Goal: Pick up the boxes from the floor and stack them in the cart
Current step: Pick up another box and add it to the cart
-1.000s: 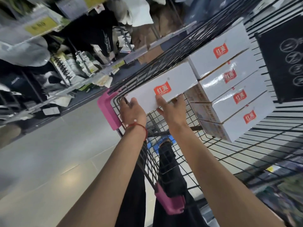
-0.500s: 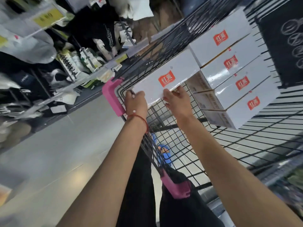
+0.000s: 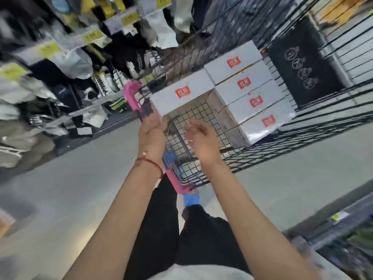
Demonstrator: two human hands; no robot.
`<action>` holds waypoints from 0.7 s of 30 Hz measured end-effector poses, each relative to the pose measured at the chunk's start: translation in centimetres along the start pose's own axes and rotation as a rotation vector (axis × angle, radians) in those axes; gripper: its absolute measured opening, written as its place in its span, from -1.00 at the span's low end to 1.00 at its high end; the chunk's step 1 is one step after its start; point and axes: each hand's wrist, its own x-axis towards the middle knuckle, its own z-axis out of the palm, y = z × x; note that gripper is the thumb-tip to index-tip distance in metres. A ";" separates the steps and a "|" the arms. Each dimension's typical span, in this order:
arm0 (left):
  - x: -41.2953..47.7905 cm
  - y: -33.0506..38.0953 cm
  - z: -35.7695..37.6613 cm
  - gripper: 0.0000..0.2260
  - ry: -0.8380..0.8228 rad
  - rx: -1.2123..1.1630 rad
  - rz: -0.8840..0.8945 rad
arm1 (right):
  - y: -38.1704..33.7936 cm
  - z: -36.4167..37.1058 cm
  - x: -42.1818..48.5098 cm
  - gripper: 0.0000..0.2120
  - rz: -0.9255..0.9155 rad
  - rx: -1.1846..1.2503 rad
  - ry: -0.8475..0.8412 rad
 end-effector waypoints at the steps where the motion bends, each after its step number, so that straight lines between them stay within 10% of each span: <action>1: -1.5 -0.1 -0.6 -0.74 0.004 -0.011 0.004 | -0.1 -0.3 -1.1 -0.71 -0.012 0.008 0.001; 21: -18.7 -6.4 -23.4 -0.84 0.264 -0.403 0.048 | 2.8 8.1 -22.9 -0.77 -0.181 -0.439 -0.590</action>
